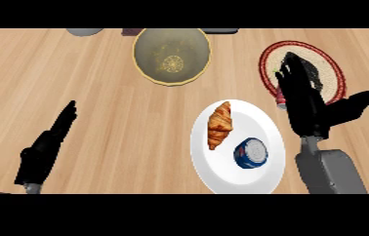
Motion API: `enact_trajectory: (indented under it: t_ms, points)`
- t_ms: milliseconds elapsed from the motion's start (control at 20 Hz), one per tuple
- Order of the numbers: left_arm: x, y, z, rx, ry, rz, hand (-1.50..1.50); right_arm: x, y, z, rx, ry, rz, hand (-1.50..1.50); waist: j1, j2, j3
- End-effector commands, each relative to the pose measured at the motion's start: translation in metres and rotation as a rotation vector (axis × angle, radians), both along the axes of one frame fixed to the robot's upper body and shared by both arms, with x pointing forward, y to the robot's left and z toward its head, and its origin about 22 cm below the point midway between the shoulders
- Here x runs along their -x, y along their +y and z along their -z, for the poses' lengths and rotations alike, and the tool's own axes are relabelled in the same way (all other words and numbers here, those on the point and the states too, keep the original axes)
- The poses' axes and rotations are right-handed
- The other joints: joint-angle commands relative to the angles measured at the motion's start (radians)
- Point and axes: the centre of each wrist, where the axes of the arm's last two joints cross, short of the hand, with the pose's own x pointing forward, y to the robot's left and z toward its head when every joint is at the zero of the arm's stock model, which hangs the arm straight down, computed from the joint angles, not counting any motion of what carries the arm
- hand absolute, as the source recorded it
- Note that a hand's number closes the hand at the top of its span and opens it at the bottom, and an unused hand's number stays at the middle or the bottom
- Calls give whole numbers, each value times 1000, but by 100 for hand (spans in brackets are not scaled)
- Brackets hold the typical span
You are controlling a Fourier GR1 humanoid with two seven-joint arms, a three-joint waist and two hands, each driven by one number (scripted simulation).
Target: Pick the croissant from the plate and place it in the bowl
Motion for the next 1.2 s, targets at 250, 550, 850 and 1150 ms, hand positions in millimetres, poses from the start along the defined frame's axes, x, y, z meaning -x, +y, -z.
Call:
enact_trajectory:
  t_ms: [250,550,850,1150]
  points:
    - [-62,-30,-85,-12,-332,-73,0,-40,7,-41,290,-24,-533,150,8,-11,-12]
    - [-77,-36,-88,30,-239,-95,0,-44,-43,4,539,-156,-269,-150,-40,-14,-16]
    - [-61,-44,-92,13,-247,-113,0,-45,-44,-57,883,-184,-486,-150,-38,-26,-17]
    - [-63,-62,-80,21,-233,-84,0,-67,14,-107,1172,-54,-618,-150,-25,-23,-20]
